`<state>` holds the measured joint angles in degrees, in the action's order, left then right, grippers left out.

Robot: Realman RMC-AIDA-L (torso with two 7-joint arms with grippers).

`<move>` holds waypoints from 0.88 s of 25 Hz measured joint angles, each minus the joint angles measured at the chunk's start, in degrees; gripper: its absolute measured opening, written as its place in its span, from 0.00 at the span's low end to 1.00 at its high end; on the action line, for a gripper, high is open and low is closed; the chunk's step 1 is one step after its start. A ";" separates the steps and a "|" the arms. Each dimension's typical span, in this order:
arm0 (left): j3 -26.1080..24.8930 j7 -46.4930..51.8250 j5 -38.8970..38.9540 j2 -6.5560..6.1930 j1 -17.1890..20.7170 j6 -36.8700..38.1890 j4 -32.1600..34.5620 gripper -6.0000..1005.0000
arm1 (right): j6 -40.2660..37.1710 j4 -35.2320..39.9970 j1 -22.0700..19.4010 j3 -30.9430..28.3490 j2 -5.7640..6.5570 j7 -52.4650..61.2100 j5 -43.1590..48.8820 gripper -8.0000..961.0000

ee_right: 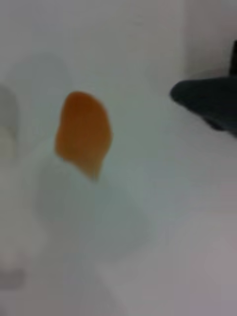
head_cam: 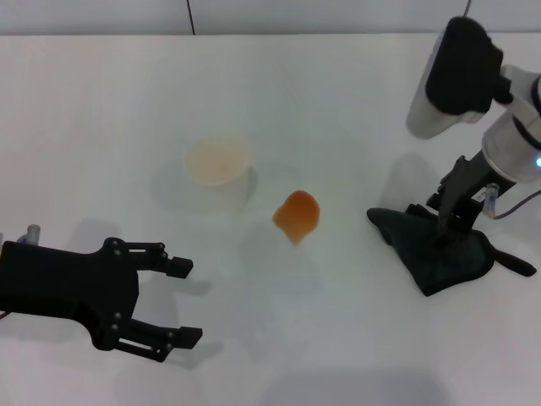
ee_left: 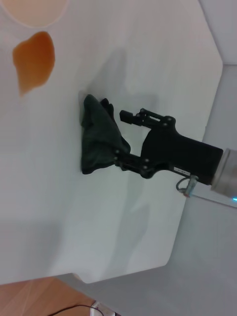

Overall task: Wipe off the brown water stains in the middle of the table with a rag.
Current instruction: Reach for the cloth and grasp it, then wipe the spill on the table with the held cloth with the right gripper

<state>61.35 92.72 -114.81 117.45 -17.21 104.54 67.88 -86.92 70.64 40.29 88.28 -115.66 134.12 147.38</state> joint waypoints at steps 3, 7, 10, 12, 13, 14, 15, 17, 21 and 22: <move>0.07 -0.10 -0.05 0.15 -0.04 0.05 0.11 0.89 | 0.74 -0.46 0.07 1.65 -0.18 0.60 1.31 0.66; 0.08 -0.13 -0.14 0.17 -0.12 0.07 0.35 0.89 | -0.07 -0.84 0.23 1.80 -0.15 0.55 1.14 0.65; 0.09 -0.13 -0.15 0.16 -0.15 0.05 0.59 0.89 | -0.60 -0.94 0.28 2.02 -0.14 0.24 0.91 0.49; 0.09 -0.13 -0.16 0.15 -0.21 0.01 0.59 0.89 | -0.62 -0.95 0.30 2.37 -0.15 0.15 0.87 0.37; 0.09 -0.12 -0.16 0.15 -0.24 0.00 0.58 0.89 | -0.65 -0.95 0.31 2.49 -0.14 0.10 0.84 0.33; 0.08 -0.12 -0.16 0.15 -0.30 -0.01 0.59 0.89 | -0.70 -0.95 0.34 2.64 -0.14 0.05 0.80 0.29; 0.09 -0.12 -0.16 0.18 -0.37 0.00 0.59 0.89 | -0.83 -1.01 0.40 2.88 -0.13 -0.02 0.80 0.25; 0.09 -0.11 -0.16 0.32 -0.49 0.13 0.59 0.89 | -1.07 -1.23 0.64 3.24 -0.14 -0.07 0.79 0.19; 0.09 -0.11 -0.16 0.39 -0.48 0.29 0.59 0.89 | -0.70 -1.46 1.30 4.71 -0.21 -0.23 -0.56 0.11; 0.11 -0.13 -0.16 0.41 -0.40 0.32 0.59 0.89 | -0.28 -1.38 1.55 5.26 -0.22 -0.25 -1.24 0.09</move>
<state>61.46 92.59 -114.97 117.86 -17.61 104.86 68.47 -87.21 69.27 41.84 93.54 -115.88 133.87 146.15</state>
